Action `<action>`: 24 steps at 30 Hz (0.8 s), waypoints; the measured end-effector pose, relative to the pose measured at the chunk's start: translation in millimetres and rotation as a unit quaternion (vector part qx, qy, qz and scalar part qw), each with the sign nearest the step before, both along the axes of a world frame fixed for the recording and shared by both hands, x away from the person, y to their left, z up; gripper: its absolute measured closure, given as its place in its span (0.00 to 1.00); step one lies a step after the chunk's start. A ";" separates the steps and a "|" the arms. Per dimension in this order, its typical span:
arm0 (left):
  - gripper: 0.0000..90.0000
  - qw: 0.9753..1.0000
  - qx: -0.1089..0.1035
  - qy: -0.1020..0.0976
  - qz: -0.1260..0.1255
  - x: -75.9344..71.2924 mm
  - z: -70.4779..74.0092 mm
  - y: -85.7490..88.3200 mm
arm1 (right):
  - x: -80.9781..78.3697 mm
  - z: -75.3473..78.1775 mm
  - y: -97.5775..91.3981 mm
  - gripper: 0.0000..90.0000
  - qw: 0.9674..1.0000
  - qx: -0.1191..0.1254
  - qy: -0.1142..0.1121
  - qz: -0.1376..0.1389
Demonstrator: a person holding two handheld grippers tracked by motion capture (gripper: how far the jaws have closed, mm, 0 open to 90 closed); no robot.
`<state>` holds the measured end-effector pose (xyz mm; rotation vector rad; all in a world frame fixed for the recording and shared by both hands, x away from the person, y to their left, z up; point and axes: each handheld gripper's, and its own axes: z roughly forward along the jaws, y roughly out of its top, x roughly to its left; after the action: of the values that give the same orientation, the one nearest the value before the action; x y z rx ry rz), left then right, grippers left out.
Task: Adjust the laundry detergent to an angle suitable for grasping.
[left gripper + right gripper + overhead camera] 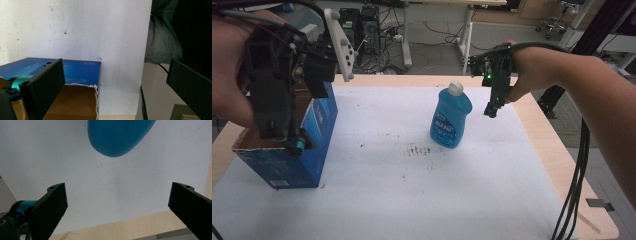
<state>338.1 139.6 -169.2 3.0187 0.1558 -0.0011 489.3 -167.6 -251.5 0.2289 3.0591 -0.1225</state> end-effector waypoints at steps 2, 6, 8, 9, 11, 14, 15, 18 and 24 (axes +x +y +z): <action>0.02 1.000 0.003 0.001 0.001 -0.2 -1.3 -0.7 | -0.2 0.3 1.3 0.02 1.000 0.002 0.000 0.002; 0.02 1.000 0.003 0.001 0.004 -0.7 -1.9 -0.2 | 0.8 -0.7 2.9 0.02 1.000 0.002 0.002 0.009; 0.02 1.000 0.002 -0.001 0.004 -0.2 -1.6 -0.1 | 0.5 -2.0 3.3 0.02 1.000 0.000 0.002 0.006; 0.02 1.000 0.002 -0.002 0.003 -0.1 -1.5 -0.2 | 0.4 -2.1 3.3 0.02 1.000 -0.003 0.001 0.007; 0.02 1.000 0.002 -0.003 0.001 -0.3 -1.2 -0.5 | 0.4 -2.0 3.3 0.02 1.000 -0.002 0.001 0.006; 0.02 1.000 0.001 -0.004 0.001 -1.4 -1.3 -0.5 | -0.1 -0.3 3.5 0.02 1.000 0.000 -0.004 0.004; 0.02 1.000 0.001 -0.005 0.000 -1.5 -1.3 -0.5 | -0.9 0.3 3.5 0.02 1.000 0.002 -0.005 0.001; 0.02 1.000 0.004 -0.003 -0.001 -1.1 -1.1 -0.6 | -2.7 0.5 3.4 0.02 1.000 0.000 -0.003 0.002; 0.02 1.000 0.003 -0.002 0.000 2.5 -2.3 -3.1 | -2.2 0.2 0.4 0.02 1.000 -0.005 -0.002 0.003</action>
<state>340.6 136.5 -171.5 3.0252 0.1566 0.0054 487.1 -167.3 -251.3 0.2189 3.0550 -0.1376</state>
